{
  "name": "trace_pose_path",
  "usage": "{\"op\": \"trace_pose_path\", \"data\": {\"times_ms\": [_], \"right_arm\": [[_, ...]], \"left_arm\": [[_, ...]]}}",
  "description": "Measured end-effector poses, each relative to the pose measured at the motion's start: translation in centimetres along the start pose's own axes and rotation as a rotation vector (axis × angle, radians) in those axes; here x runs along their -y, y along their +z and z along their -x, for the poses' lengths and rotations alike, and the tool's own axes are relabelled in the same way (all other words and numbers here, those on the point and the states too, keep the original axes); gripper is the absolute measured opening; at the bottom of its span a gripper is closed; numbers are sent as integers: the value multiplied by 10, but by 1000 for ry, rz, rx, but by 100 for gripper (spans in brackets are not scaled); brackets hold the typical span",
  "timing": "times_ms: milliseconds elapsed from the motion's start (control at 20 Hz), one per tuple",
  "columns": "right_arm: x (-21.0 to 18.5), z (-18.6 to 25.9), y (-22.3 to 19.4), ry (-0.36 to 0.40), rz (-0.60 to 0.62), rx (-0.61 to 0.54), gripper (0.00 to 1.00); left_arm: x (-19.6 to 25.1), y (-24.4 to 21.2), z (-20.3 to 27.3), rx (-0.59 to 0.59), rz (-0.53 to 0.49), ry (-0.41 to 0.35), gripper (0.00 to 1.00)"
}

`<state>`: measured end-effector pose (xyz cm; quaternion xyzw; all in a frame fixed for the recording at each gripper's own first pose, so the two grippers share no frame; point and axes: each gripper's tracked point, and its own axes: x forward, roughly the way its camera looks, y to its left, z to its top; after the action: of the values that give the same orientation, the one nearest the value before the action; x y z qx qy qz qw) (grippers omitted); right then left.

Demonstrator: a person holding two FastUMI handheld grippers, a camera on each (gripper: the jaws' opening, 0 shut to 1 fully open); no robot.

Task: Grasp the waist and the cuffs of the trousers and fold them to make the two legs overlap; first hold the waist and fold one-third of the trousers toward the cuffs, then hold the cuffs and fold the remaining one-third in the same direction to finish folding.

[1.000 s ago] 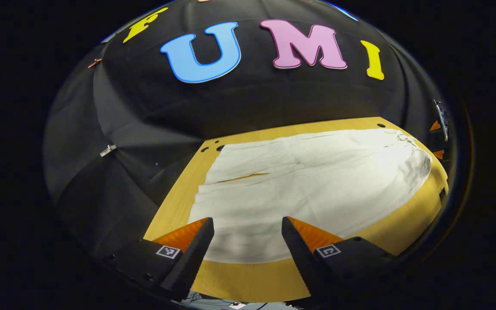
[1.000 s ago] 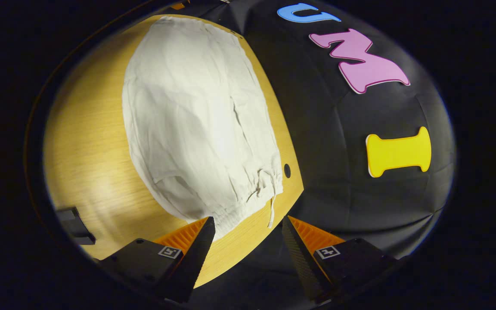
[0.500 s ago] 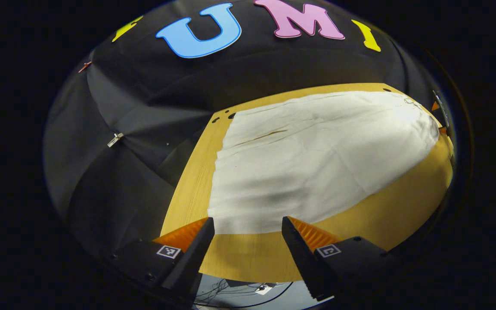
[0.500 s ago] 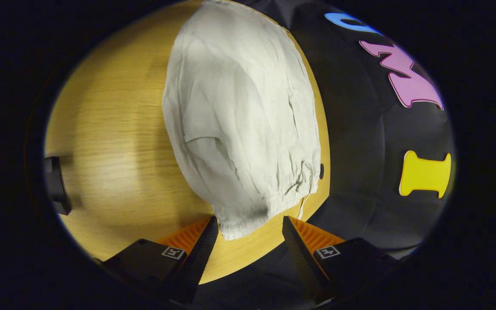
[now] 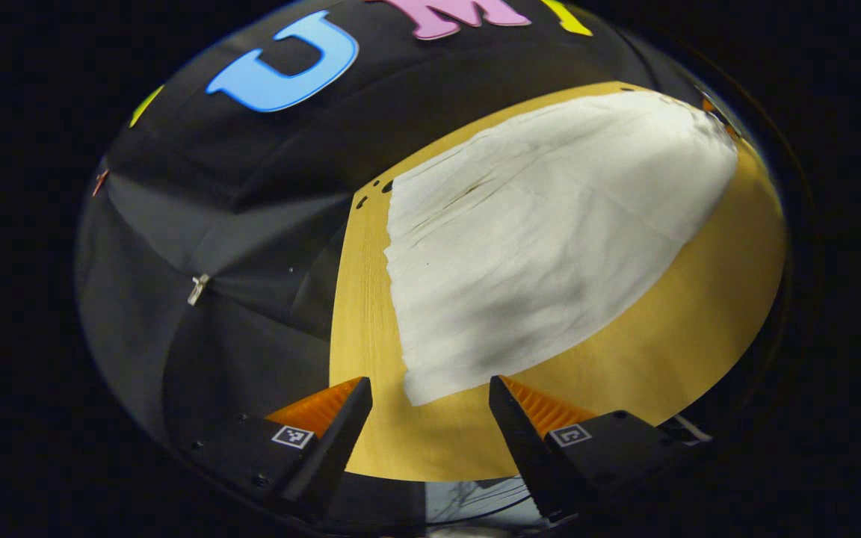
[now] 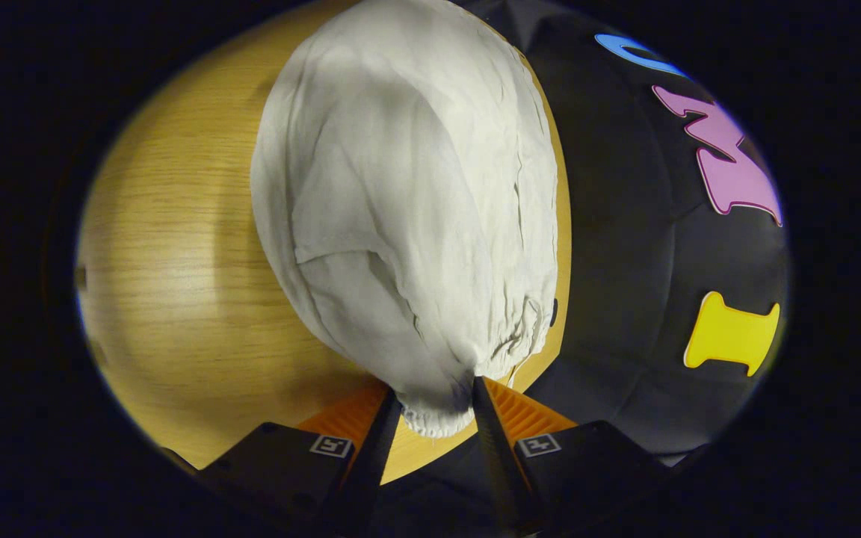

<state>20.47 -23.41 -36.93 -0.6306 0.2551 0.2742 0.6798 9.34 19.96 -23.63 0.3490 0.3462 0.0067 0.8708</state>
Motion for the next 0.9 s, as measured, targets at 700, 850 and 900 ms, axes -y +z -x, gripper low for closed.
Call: {"op": "trace_pose_path", "data": {"times_ms": [700, 850, 900], "right_arm": [[-3, -6, 0, 140, -55, -32, 14], [-4, -8, 0, 158, -63, -35, 8], [-5, -9, 0, 164, -66, -33, 8]], "left_arm": [[-3, -35, -57, -24, -747, -172, 98], [-2, -21, -76, 10, -825, -167, 86], [-1, -20, -77, 9, -819, -174, 84]]}}
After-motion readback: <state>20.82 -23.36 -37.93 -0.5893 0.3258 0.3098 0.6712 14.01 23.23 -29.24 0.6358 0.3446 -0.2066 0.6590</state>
